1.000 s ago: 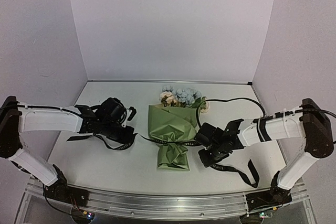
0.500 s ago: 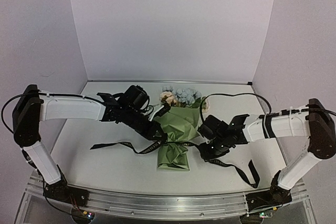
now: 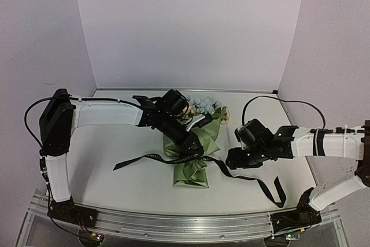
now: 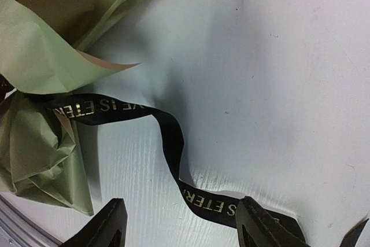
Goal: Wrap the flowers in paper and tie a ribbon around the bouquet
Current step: Cross the half-tied ribbon over the folded bouquet.
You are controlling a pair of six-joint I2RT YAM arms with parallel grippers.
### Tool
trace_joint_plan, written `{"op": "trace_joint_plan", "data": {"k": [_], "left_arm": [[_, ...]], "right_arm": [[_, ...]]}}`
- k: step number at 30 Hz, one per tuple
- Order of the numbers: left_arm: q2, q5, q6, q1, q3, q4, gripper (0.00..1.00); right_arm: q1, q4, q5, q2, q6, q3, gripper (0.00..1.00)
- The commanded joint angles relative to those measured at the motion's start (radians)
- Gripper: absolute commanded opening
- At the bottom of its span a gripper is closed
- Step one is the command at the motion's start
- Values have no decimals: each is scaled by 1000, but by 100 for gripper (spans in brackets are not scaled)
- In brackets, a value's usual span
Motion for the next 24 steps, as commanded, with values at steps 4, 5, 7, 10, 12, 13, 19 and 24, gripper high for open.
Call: {"op": "trace_joint_plan", "data": {"k": [4, 5, 7, 10, 12, 13, 19, 24], "left_arm": [[98, -11, 122, -43, 158, -97, 3], [109, -12, 131, -48, 171, -103, 4], [131, -16, 143, -57, 195, -110, 4], [155, -23, 158, -70, 218, -118, 4], [166, -34, 168, -78, 224, -117, 3], [174, -45, 173, -81, 231, -119, 3], [170, -44, 190, -92, 219, -113, 0], [109, -60, 149, -90, 124, -23, 0]], "right_arm": [[-36, 18, 23, -67, 81, -86, 72], [-40, 18, 20, -69, 89, -93, 72], [-43, 17, 15, -74, 108, -105, 73], [-44, 16, 19, -81, 125, -118, 73], [-43, 15, 19, -79, 125, -123, 73], [-44, 15, 13, -73, 119, -121, 73], [-43, 76, -36, 25, 8, -95, 67], [-43, 138, -111, 107, -48, -91, 65]]}}
